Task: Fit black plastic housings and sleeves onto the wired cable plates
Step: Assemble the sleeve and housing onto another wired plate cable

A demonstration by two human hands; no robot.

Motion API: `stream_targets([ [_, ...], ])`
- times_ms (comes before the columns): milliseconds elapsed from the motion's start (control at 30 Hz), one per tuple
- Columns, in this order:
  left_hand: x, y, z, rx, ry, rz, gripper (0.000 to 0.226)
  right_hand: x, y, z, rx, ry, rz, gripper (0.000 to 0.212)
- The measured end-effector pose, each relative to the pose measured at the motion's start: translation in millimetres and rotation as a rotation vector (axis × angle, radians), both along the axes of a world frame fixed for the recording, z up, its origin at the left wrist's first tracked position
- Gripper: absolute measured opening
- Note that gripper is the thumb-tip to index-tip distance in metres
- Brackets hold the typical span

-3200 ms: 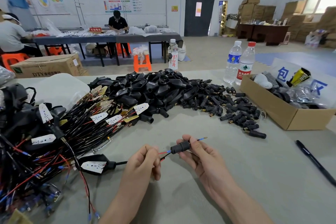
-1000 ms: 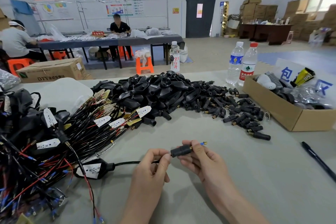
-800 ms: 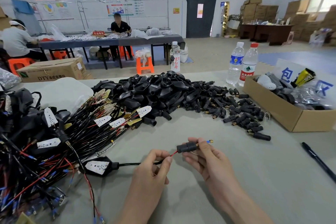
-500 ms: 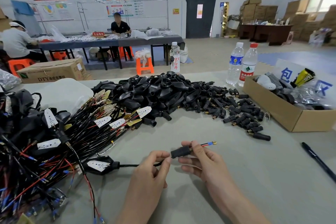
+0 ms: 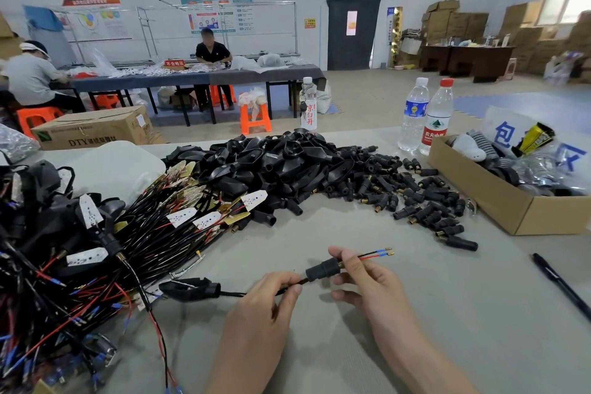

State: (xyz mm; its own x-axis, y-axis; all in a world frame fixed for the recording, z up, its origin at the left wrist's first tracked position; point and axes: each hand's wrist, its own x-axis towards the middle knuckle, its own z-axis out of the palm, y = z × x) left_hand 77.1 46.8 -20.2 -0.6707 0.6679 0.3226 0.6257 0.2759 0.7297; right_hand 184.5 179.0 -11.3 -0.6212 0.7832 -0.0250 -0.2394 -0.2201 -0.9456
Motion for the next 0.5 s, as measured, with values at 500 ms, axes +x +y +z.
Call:
stream_targets([
  [500,0.5,0.5,-1.6,0.065,0.014,-0.059,0.015,-2.7,3.7,-8.1,0.079,-0.060,-0.068,0.025],
])
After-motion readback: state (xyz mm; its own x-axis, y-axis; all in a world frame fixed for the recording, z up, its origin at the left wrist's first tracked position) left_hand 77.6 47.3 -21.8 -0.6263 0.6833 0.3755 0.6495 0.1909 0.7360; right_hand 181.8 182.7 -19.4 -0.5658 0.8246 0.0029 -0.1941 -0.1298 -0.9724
